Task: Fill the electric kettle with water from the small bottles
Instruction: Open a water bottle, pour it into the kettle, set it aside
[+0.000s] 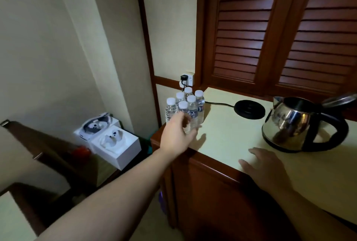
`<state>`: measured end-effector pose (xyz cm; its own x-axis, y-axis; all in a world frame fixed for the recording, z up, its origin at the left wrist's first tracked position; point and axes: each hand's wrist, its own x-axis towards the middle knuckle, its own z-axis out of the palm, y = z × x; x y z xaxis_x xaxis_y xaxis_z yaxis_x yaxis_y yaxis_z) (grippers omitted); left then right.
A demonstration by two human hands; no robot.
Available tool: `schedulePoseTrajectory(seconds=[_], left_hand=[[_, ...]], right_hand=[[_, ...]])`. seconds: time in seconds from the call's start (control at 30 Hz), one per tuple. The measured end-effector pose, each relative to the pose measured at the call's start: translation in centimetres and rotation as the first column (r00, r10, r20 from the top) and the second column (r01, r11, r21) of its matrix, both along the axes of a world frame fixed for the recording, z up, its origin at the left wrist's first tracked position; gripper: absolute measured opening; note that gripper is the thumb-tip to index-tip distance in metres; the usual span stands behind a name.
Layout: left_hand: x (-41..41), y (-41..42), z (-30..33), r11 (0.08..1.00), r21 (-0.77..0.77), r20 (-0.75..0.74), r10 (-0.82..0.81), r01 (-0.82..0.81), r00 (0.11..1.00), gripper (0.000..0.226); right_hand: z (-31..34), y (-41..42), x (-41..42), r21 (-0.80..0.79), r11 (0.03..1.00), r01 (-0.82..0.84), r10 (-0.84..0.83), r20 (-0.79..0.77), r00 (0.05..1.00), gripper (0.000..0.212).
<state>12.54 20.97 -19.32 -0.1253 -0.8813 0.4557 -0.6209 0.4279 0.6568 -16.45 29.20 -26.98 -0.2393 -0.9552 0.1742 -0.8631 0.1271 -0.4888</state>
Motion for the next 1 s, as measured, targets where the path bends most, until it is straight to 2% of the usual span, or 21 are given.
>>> schedulePoseTrajectory(seconds=[0.1, 0.2, 0.33, 0.57, 0.77, 0.87, 0.93, 1.0], left_hand=[[0.5, -1.2, 1.8, 0.994, -0.002, -0.009, 0.107, -0.107, 0.994, 0.046], [0.6, -2.7, 3.4, 0.984, 0.053, 0.094, 0.163, -0.168, 0.982, 0.062], [0.0, -4.1, 4.7, 0.966, 0.061, 0.274, 0.225, -0.250, 0.935, 0.048], [-0.3, -5.1, 5.2, 0.939, 0.122, 0.358, 0.261, -0.322, 0.897, 0.037], [-1.1, -4.5, 4.0, 0.987, 0.073, 0.384, 0.103, -0.141, 0.918, 0.038], [-2.4, -4.1, 4.2, 0.998, 0.067, 0.359, -0.031, 0.007, 0.933, 0.040], [-3.9, -3.8, 4.4, 0.990, 0.078, 0.328, -0.137, 0.118, 0.935, 0.044], [-5.7, -3.6, 4.4, 0.974, 0.081, 0.299, -0.227, 0.213, 0.927, 0.045]], right_hand=[[0.1, 0.1, 0.0, 0.001, 1.000, 0.010, -0.010, 0.000, 1.000, 0.055], [-0.4, 0.1, -0.1, -0.081, 0.997, -0.013, 0.011, -0.024, 1.000, 0.050], [-0.8, 0.2, -0.3, -0.128, 0.992, -0.007, 0.004, -0.024, 1.000, 0.047], [-0.8, 0.3, -0.2, -0.153, 0.988, -0.009, 0.004, -0.035, 0.999, 0.048], [-0.4, 0.7, -0.6, -0.102, 0.994, -0.046, 0.045, -0.017, 0.999, 0.053], [1.0, 1.2, -1.0, -0.019, 0.997, -0.079, 0.080, 0.008, 0.997, 0.062], [1.9, 1.4, -1.6, 0.066, 0.997, -0.047, 0.044, 0.056, 0.997, 0.066], [2.5, 1.6, -2.4, 0.082, 0.996, -0.026, 0.018, 0.104, 0.994, 0.067]])
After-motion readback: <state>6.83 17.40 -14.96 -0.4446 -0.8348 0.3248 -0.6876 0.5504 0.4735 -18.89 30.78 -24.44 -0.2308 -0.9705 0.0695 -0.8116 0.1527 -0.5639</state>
